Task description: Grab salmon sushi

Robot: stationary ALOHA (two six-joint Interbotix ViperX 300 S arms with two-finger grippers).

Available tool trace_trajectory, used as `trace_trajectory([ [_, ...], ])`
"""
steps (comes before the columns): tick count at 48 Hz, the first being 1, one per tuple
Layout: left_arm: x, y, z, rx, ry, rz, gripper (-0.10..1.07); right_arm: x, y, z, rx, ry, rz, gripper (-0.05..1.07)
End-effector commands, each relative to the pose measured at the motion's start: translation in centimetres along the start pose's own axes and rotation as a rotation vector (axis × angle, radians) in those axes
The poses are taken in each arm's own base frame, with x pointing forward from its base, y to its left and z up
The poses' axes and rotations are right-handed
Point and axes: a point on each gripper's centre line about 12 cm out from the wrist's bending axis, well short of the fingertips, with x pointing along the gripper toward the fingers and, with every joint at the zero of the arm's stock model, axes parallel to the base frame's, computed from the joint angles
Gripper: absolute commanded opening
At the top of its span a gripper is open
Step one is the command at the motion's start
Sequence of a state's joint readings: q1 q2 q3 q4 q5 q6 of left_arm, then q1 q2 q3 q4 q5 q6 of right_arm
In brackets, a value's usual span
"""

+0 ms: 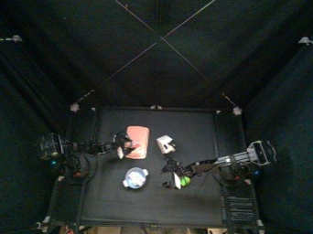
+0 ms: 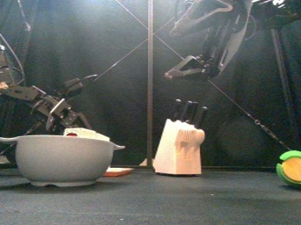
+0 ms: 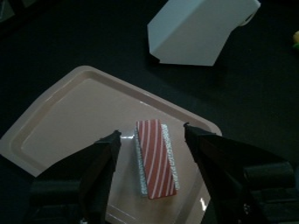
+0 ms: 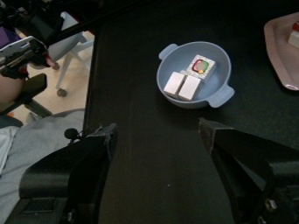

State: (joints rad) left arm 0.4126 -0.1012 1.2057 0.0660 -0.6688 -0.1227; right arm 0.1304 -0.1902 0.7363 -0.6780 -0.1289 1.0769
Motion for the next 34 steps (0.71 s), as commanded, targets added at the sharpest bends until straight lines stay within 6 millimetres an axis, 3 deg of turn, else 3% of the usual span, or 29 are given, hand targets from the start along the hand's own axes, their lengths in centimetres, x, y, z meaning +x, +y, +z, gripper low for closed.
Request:
trace_trajectory([
  [1, 0.0, -0.1, 0.3, 0.008, 0.001, -0.006, 0.93, -0.3, 0.5, 0.9, -0.001, -0.028, 0.018, 1.02],
  [18, 1.0, -1.2, -0.7, 0.057, 0.171, -0.034, 0.93, 0.0, 0.4, 0.7, 0.000, -0.020, 0.015, 1.02],
  [34, 2.5, -0.9, -1.7, 0.049, 0.248, -0.017, 0.93, 0.0, 0.4, 0.7, 0.000, -0.019, 0.015, 1.02],
])
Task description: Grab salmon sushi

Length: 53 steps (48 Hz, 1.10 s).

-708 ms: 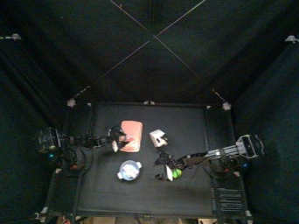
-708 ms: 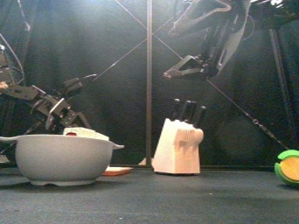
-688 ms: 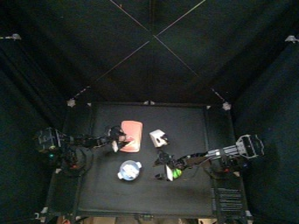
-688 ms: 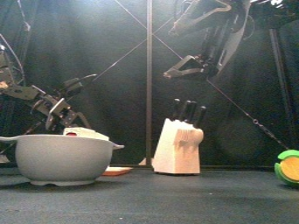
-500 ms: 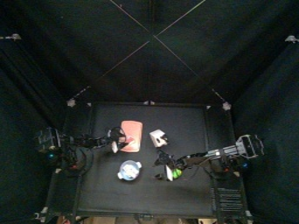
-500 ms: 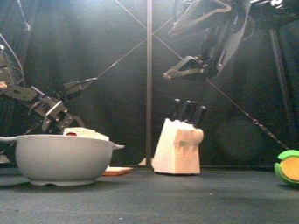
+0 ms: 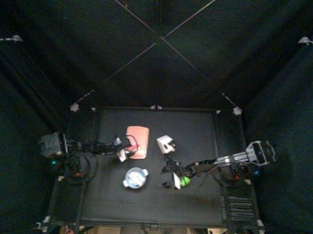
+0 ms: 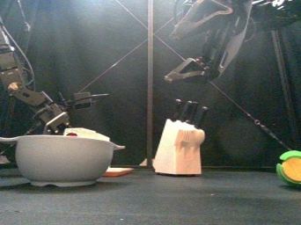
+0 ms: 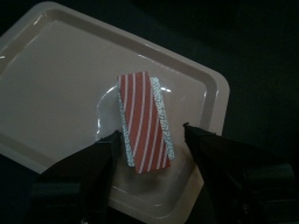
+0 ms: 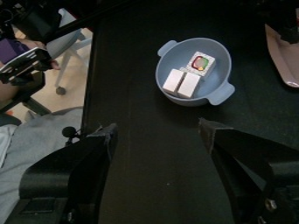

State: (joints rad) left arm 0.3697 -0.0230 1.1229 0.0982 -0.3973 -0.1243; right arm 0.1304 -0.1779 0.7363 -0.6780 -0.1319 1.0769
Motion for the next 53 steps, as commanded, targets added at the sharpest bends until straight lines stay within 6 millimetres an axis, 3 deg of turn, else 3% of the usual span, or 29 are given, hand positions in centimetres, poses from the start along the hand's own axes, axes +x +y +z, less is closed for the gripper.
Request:
trace_trajectory([
  [1, 0.4, 0.1, 0.9, 0.001, -0.022, 0.002, 0.93, -0.3, 0.5, 0.9, -0.001, -0.028, 0.016, 1.02],
  [21, 0.5, 0.2, 0.3, 0.004, 0.030, 0.008, 0.91, -0.1, 0.4, 0.8, 0.000, -0.024, 0.014, 1.02],
  [38, 0.4, 0.1, 0.5, 0.024, 0.025, 0.000, 0.73, -0.1, 0.4, 0.8, 0.000, -0.023, 0.014, 1.02],
  [53, -1.0, -0.4, 2.4, 0.037, -0.059, -0.011, 0.70, -0.1, 0.4, 0.7, 0.000, -0.021, 0.013, 1.02],
])
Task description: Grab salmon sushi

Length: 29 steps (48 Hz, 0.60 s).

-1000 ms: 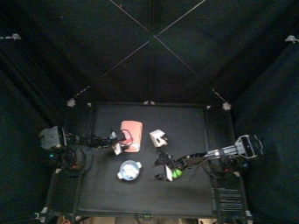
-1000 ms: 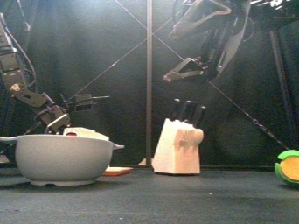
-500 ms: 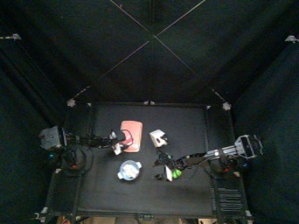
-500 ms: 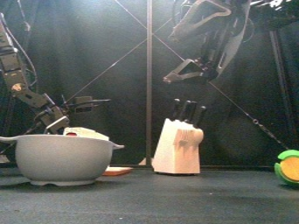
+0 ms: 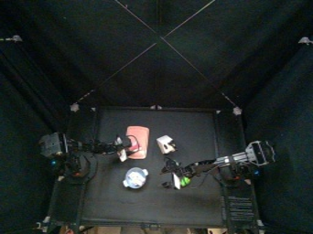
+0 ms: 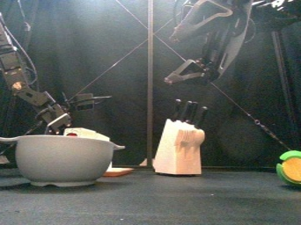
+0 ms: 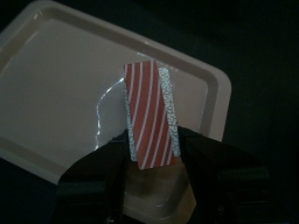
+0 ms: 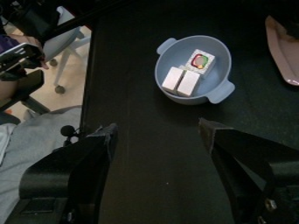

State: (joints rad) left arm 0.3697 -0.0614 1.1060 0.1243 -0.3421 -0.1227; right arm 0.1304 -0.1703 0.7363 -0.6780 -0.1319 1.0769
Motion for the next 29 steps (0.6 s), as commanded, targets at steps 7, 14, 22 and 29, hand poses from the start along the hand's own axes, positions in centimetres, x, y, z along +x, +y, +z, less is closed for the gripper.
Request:
trace_trajectory([
  [7, -1.4, -1.1, 2.0, 0.028, -0.091, -0.030, 0.70, -0.3, 0.5, 1.0, 0.000, -0.031, 0.017, 1.02],
  [14, -2.2, -1.6, 2.2, 0.044, -0.115, -0.044, 0.70, -0.3, 0.5, 1.1, -0.020, -0.032, 0.018, 1.02],
  [22, -2.9, -2.7, 2.1, 0.086, -0.129, -0.081, 0.70, -0.5, -0.2, 1.7, -0.018, -0.049, 0.001, 1.02],
  [29, -3.6, -4.8, 2.8, 0.173, -0.165, -0.150, 0.70, -0.7, -1.5, 2.8, -0.004, -0.076, -0.032, 1.02],
])
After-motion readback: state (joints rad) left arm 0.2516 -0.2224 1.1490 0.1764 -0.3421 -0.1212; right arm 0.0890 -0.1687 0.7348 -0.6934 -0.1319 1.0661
